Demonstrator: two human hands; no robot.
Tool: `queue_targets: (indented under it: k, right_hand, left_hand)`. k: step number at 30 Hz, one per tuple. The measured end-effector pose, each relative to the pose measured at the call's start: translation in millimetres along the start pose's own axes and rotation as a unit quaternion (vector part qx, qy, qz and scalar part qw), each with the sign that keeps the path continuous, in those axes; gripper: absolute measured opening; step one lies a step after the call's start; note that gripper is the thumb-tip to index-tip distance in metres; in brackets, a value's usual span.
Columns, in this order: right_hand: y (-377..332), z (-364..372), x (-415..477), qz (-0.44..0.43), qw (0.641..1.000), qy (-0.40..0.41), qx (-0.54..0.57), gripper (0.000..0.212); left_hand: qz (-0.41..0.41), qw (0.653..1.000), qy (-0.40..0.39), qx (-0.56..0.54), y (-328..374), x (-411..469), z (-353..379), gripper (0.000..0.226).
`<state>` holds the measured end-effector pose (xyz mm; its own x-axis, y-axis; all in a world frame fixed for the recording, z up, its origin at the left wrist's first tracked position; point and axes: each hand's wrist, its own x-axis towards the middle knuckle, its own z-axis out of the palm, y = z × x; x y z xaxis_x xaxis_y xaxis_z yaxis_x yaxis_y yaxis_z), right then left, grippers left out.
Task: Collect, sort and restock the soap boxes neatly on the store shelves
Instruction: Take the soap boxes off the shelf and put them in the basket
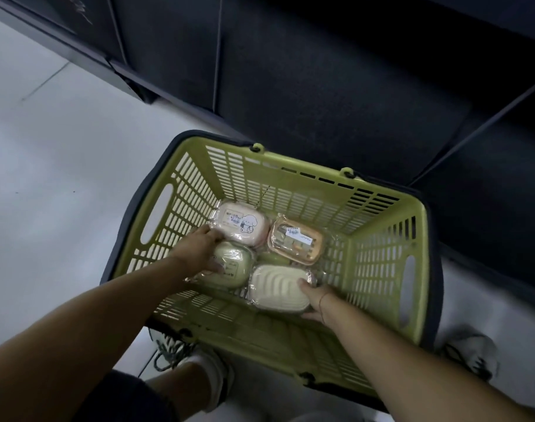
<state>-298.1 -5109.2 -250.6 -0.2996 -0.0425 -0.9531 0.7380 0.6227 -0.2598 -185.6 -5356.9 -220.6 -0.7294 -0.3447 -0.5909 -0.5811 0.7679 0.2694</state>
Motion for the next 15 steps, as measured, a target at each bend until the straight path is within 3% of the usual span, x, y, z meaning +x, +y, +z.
queue_targets:
  k: [8, 11, 13, 15]
  right_hand:
    - [7, -17, -1, -0.004, 0.994, 0.004, 0.111, 0.01]
    - [11, -18, 3, -0.008, 0.991, 0.034, 0.13, 0.016]
    - [14, -19, 7, -0.004, 0.99, 0.04, 0.135, 0.005]
    - [17, -17, 6, 0.004, 0.99, 0.015, 0.138, 0.019]
  left_hand:
    - [-0.037, 0.993, -0.002, -0.112, -4, 6, -1, 0.063]
    - [-0.039, 0.989, 0.002, -0.143, -4, 9, -2, 0.059]
    - [-0.038, 0.988, -0.002, -0.153, -4, 10, -2, 0.056]
    - [-0.036, 0.986, -0.009, -0.16, -7, 12, -1, 0.055]
